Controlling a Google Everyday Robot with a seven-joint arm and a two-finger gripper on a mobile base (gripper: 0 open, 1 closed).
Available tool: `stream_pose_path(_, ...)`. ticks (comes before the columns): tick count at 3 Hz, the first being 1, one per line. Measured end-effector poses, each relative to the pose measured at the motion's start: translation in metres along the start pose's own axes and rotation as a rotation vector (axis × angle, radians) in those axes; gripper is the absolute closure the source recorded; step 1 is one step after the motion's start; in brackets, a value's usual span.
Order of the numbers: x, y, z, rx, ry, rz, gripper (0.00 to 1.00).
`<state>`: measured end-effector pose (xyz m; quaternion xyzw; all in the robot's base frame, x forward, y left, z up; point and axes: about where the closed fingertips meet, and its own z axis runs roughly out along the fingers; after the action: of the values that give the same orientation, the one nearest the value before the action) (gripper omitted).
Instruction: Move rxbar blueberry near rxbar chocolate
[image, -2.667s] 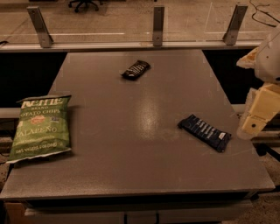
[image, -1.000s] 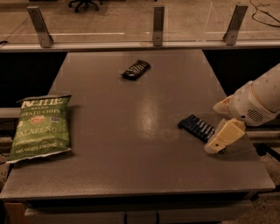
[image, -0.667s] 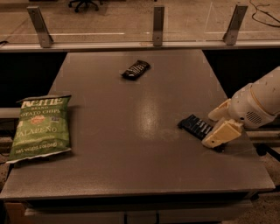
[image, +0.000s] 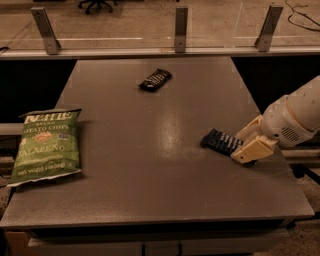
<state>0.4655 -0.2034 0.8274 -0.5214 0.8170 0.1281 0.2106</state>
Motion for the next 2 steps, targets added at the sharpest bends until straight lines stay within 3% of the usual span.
stream_pose_path(1,0.0,0.0,0.0,0.0,0.0,0.0,1.0)
stream_pose_path(2,-0.017,-0.017,-0.032,0.074,-0.024,-0.04,1.0)
